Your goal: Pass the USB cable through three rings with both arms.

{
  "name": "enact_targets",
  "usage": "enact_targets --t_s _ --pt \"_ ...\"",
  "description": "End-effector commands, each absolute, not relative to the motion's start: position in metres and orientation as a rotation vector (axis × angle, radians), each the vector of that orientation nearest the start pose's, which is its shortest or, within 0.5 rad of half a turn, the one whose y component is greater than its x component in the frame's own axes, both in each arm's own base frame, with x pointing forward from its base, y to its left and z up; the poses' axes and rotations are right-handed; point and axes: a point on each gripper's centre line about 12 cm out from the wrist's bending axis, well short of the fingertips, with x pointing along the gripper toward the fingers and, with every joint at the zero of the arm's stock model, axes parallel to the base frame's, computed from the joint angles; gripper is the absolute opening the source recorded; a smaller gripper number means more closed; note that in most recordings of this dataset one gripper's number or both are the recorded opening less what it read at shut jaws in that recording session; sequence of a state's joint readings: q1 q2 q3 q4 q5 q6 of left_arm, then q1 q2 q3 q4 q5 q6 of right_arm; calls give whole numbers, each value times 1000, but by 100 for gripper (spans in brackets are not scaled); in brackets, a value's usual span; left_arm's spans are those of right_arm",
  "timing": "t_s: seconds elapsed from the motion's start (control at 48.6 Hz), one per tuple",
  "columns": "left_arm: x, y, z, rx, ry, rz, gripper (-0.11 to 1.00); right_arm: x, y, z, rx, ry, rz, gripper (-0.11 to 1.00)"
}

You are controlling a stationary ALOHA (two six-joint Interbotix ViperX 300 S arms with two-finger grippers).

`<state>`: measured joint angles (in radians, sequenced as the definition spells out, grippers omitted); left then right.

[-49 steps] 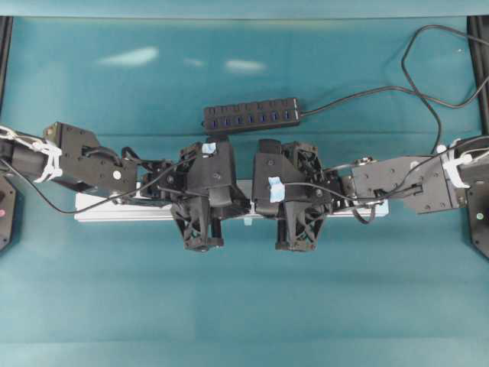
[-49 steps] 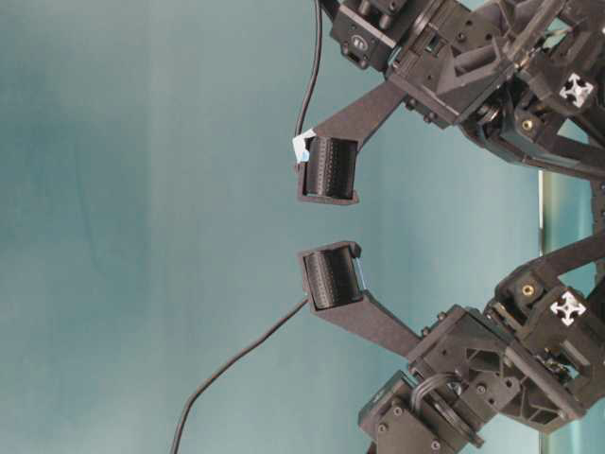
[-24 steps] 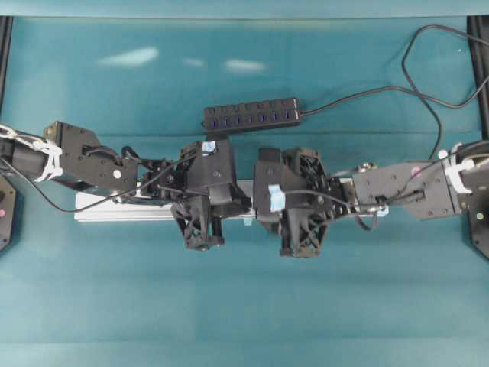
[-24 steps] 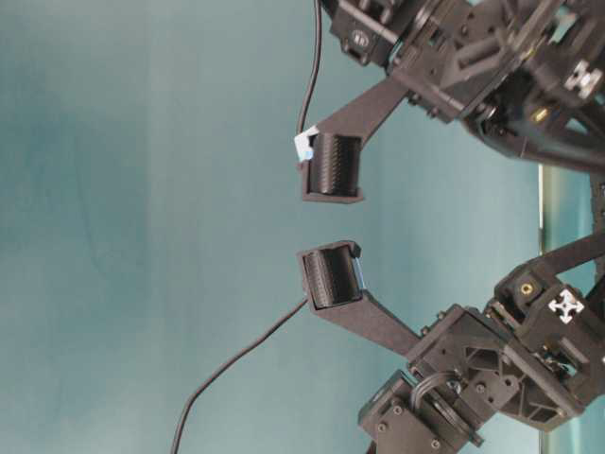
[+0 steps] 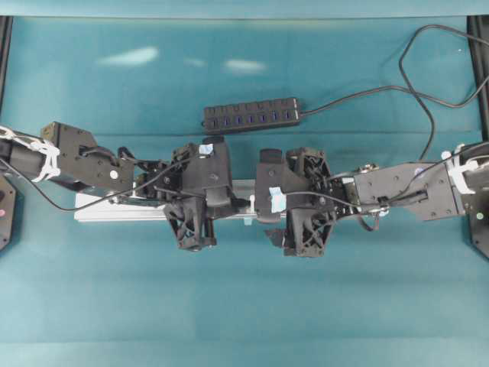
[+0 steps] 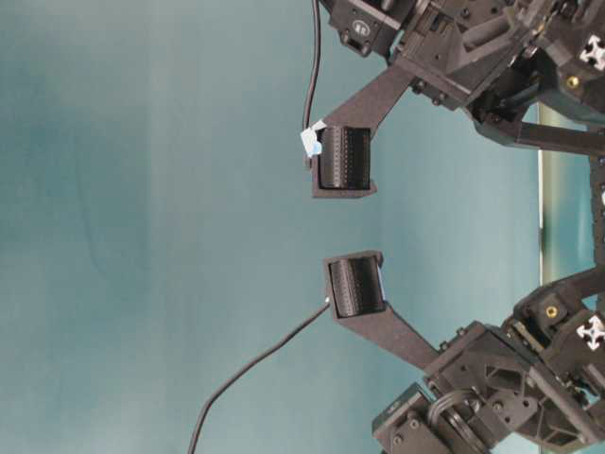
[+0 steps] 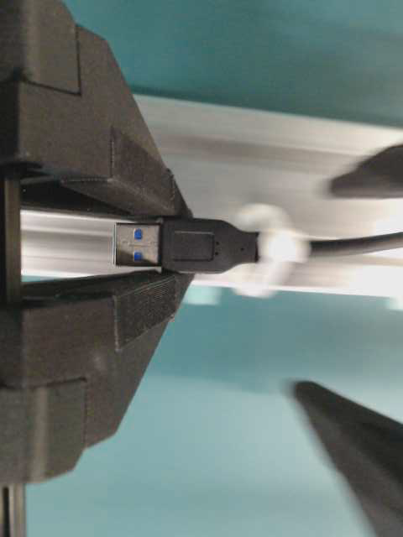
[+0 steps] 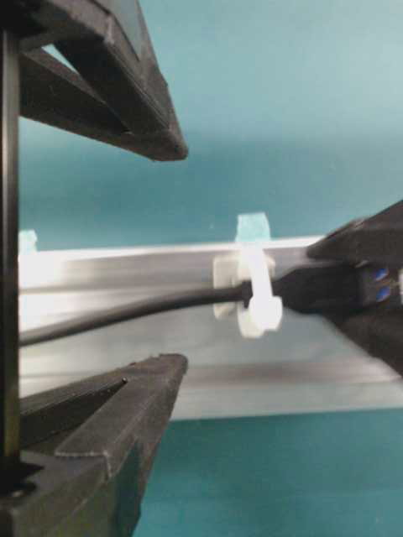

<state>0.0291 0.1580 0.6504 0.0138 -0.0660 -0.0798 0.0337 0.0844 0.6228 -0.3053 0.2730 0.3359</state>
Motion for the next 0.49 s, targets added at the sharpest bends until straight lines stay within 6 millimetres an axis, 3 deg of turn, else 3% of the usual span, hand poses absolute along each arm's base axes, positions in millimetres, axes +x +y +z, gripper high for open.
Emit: enact_targets --t_s 0.0,0.206,0.473 --pt "401 10 124 -74 726 49 20 382 2 139 -8 933 -69 88" --pt "393 10 134 -73 731 49 20 383 -1 152 -6 892 -71 88" --pt "374 10 165 -69 715 48 20 388 -7 182 1 781 -75 88"
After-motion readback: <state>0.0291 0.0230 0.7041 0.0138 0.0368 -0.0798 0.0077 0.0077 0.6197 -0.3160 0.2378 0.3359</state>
